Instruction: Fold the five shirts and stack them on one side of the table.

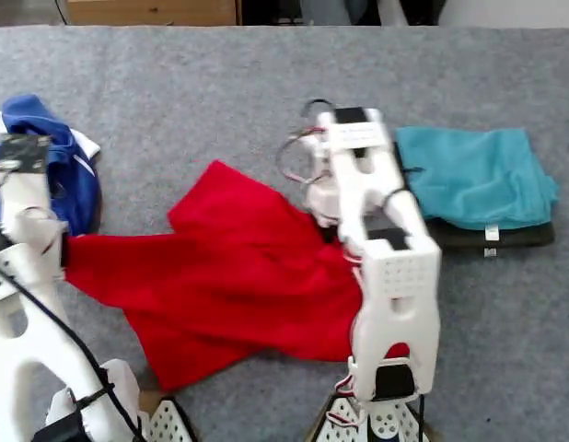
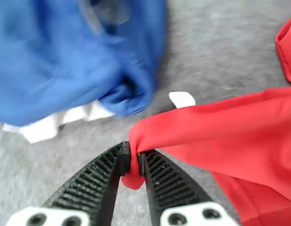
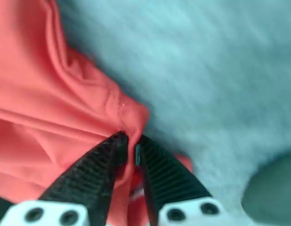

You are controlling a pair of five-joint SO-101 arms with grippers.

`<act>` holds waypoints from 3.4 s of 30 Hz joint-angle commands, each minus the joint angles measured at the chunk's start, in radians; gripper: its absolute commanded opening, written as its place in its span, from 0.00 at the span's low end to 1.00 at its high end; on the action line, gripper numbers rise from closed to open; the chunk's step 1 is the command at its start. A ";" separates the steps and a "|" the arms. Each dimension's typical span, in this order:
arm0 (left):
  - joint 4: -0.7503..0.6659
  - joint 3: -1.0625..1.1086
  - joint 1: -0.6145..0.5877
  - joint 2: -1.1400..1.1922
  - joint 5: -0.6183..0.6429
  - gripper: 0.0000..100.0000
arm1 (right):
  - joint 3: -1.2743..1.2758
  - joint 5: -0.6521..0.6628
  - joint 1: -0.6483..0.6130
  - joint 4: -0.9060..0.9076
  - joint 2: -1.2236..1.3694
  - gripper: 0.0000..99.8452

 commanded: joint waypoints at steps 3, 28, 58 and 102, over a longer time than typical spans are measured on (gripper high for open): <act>0.006 -0.018 0.122 -0.014 0.075 0.03 | 0.387 0.166 0.123 0.008 -0.328 0.01; 0.049 0.064 0.203 -0.012 0.112 0.03 | 0.800 0.359 0.130 0.015 -1.236 0.20; 0.051 0.090 0.205 -0.014 0.112 0.03 | 0.137 -0.209 -0.135 -0.362 -0.263 0.15; 0.051 0.091 0.200 -0.014 0.118 0.03 | 0.061 -0.204 -0.149 -0.483 -0.015 0.14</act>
